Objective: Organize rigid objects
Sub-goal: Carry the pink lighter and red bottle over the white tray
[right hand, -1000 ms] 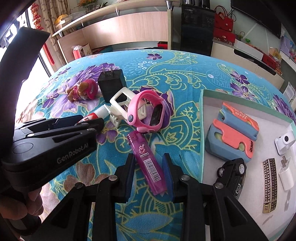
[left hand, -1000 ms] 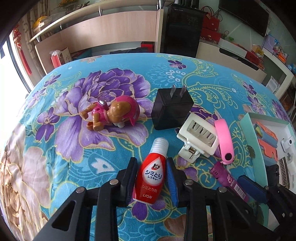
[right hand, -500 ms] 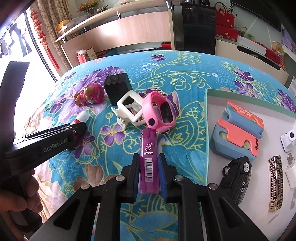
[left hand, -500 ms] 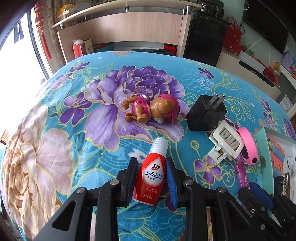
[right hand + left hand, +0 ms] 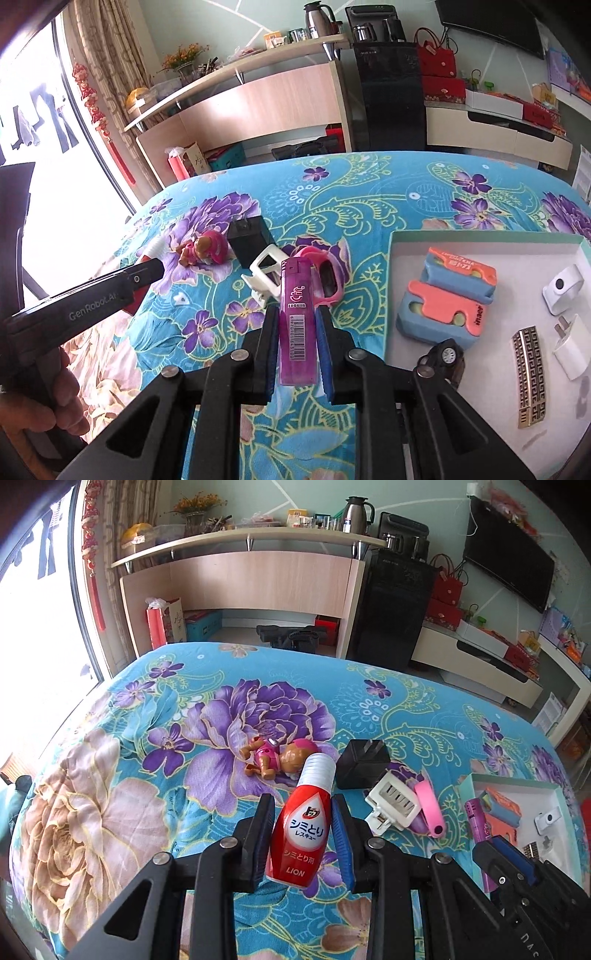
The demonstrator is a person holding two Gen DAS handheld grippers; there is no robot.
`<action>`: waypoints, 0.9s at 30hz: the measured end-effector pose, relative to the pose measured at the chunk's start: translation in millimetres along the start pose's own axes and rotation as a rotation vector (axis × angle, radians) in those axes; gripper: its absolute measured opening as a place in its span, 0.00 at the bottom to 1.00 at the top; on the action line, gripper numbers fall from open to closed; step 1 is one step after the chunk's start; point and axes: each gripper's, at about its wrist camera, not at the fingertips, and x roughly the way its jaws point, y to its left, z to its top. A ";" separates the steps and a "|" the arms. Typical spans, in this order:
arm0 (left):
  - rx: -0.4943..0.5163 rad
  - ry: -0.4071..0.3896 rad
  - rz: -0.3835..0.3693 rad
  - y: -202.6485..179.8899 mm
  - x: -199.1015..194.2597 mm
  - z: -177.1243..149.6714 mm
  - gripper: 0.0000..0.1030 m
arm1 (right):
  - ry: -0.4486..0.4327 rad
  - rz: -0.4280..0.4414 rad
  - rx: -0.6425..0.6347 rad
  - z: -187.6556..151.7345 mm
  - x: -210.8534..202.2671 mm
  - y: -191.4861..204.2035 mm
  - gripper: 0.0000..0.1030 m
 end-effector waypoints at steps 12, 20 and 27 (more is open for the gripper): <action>0.146 -0.030 -0.178 -83.4 -23.2 -4.6 0.32 | -0.071 -0.221 0.192 -0.1 -52.1 -96.0 0.20; 0.293 0.006 -0.300 -155.1 -29.1 -26.6 0.32 | -0.082 -0.323 0.256 -11.1 -81.8 -140.3 0.20; 0.375 0.066 -0.365 -198.1 -23.6 -50.4 0.32 | -0.061 -0.330 0.280 -18.4 -88.2 -156.6 0.20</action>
